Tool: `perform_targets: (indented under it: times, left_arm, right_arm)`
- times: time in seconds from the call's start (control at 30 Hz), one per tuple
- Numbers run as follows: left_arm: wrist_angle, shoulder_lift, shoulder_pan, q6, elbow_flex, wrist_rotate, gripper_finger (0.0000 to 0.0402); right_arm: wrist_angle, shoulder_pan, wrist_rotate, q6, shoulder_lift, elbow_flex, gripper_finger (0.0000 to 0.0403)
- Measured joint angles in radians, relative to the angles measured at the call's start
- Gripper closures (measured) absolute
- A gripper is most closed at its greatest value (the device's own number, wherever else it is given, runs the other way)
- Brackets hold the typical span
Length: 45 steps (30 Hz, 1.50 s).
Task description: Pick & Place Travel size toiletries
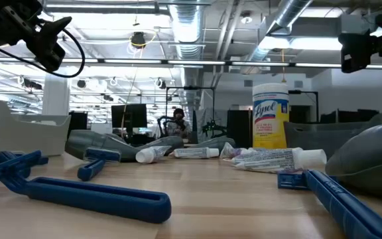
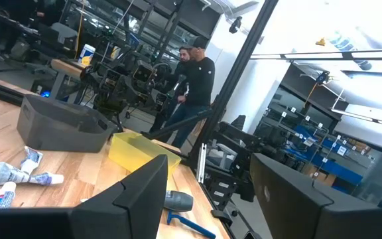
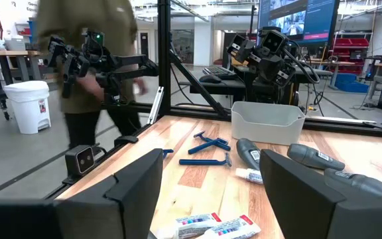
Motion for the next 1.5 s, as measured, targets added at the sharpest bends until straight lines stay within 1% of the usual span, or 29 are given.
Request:
perform_targets:
  times: [0.93,1.2,1.5]
  left_arm:
    - [0.008,0.0,0.0,-0.001,0.0,0.0,0.0188]
    - [0.095,0.0,0.0,-0.003,0.0,0.0,0.0188]
    - [0.131,0.0,0.0,-0.002,0.0,0.0,0.0188]
  right_arm:
    - [0.0,0.0,0.0,0.0,0.0,0.0,0.0159]
    - [0.0,0.0,0.0,0.0,0.0,0.0,0.0159]
    - [0.0,0.0,0.0,0.0,0.0,0.0,0.0159]
